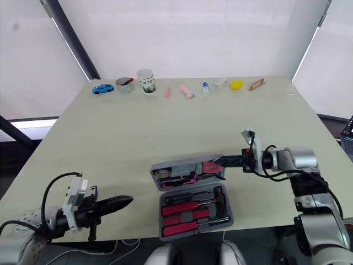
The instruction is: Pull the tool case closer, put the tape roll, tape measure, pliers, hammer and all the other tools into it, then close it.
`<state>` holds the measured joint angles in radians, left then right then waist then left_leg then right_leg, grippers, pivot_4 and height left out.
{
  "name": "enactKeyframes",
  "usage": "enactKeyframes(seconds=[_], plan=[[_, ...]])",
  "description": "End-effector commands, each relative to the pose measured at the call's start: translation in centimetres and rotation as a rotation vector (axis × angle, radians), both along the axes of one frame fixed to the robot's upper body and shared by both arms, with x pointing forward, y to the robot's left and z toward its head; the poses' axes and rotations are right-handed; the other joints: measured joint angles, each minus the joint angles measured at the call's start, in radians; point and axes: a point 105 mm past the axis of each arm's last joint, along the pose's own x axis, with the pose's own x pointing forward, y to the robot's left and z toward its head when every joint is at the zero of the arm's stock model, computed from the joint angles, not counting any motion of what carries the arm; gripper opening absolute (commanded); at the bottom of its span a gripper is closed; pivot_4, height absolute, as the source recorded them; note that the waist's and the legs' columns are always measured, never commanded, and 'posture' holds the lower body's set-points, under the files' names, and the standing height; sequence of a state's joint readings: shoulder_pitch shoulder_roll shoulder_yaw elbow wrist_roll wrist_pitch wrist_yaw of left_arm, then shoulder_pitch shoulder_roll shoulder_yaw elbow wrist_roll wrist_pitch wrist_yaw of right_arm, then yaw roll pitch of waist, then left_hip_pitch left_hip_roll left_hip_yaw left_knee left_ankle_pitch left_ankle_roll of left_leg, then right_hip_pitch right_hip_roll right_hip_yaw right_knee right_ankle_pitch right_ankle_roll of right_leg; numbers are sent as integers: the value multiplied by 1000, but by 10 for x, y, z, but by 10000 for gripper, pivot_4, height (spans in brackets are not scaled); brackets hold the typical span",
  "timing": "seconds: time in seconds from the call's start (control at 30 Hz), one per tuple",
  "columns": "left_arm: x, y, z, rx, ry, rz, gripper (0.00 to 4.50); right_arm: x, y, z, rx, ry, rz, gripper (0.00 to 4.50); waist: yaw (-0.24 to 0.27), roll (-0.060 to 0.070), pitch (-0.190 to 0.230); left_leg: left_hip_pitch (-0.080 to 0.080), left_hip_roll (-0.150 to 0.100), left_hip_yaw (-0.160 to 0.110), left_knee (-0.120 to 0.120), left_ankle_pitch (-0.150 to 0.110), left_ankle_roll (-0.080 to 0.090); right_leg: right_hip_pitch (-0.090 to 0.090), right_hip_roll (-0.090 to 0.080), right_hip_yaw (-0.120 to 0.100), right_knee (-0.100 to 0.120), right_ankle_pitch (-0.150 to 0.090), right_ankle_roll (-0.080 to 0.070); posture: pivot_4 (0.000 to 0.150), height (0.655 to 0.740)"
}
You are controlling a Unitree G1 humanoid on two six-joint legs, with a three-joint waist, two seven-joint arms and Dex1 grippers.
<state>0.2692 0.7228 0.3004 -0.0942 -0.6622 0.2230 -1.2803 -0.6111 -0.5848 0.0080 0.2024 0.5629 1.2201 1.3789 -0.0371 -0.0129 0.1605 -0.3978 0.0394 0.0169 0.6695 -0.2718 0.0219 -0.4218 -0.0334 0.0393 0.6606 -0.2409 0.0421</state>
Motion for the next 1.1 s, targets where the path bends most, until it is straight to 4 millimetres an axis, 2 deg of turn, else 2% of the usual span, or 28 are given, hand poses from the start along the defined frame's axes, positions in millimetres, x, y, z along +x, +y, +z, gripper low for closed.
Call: enactKeyframes(seconds=[0.03, 0.13, 0.2, 0.33, 0.43, 0.53, 0.6, 0.63, 0.67, 0.7, 0.77, 0.9, 1.0, 1.1], plan=[[0, 10, 4, -39, -28, 86, 403, -30, -2, 9, -10, -42, 51, 45000, 2, 0, 0, 0, 0, 0, 0, 0, 0, 0, 0, 0, 0, 0, 0, 1500, 7400], [3, 7, 5, -63, -49, 113, 403, -48, -7, 2, -50, -52, 60, 45000, 4, -2, 1, 0, -1, 1, 0, 0, 0, 0, 1, 0, 0, 0, 0, 1500, 7400], [8, -1, 7, -71, -76, 120, 403, -54, -9, -3, -79, -162, 47, 45000, 4, -2, 1, 0, -1, 2, 1, 0, 0, 0, 1, 0, 0, 0, 0, 1500, 7400], [13, -17, 13, -121, -88, 92, 403, -45, -14, -5, -131, -412, -32, 45000, 2, -4, 1, 2, -1, 3, 3, 0, 0, 2, 2, 1, 0, -1, 2, 1500, 7400], [14, -20, 17, -158, -87, 83, 8707, -35, -17, -9, -179, -511, -79, 45000, -3, -4, 1, 3, -1, 4, 3, 0, 0, 2, 2, 2, 0, -2, 5, 1500, 7400], [14, -17, 16, -167, -72, 87, 21329, -29, -24, -14, -240, -627, -88, 45000, -1, -4, 1, 2, -1, 4, 2, 0, 0, 2, 3, 2, 0, 0, 1, 1500, 7400], [11, -5, 11, -144, -40, 103, 31249, -28, -51, -23, -327, -737, -109, 45000, 5, -5, 1, 2, -1, 4, 2, 0, 0, 2, 4, 1, 0, 0, 1, 1500, 7400], [9, -1, 10, -133, -30, 111, 38270, -29, -61, -26, -351, -756, -114, 45000, 7, -5, 1, 1, -1, 4, 2, 0, 0, 2, 3, 0, -1, 0, 0, 1500, 7400], [7, 4, 9, -124, -20, 122, 41800, -30, -72, -28, -368, -765, -137, 45000, 8, -5, 1, 1, -1, 5, 2, 0, 0, 2, 3, 1, -1, 0, 0, 1500, 7400], [5, 8, 8, -117, -13, 133, 43507, -31, -82, -30, -375, -763, -163, 45000, 9, -5, 2, 1, -1, 5, 2, 0, 0, 2, 3, 1, -1, 0, 1, 1500, 7400], [0, 18, 6, -104, 7, 167, 43507, -35, -106, -32, -414, -752, -225, 45000, 9, -5, 2, 1, -1, 5, 2, 0, 0, 2, 3, 1, -2, 0, 1, 1500, 7400], [-10, 35, -2, -44, 42, 253, 43507, -44, -136, -36, -460, -734, -295, 45000, 8, -5, 2, 2, -1, 6, 2, 0, 0, 3, 2, 2, -2, -2, -3, 1500, 7400], [-11, 41, -11, 29, 71, 328, 43507, -49, -144, -42, -467, -712, -326, 45000, 6, -5, 2, 6, 0, 6, 2, 0, 0, 5, 3, 2, -1, -3, -3, 1500, 7400], [-9, 40, -10, 20, 74, 338, 43507, -50, -144, -50, -460, -693, -339, 45000, 6, -6, 2, 9, 0, 6, 2, 0, 0, 8, 3, 3, 0, -5, 0, 1500, 7400]])
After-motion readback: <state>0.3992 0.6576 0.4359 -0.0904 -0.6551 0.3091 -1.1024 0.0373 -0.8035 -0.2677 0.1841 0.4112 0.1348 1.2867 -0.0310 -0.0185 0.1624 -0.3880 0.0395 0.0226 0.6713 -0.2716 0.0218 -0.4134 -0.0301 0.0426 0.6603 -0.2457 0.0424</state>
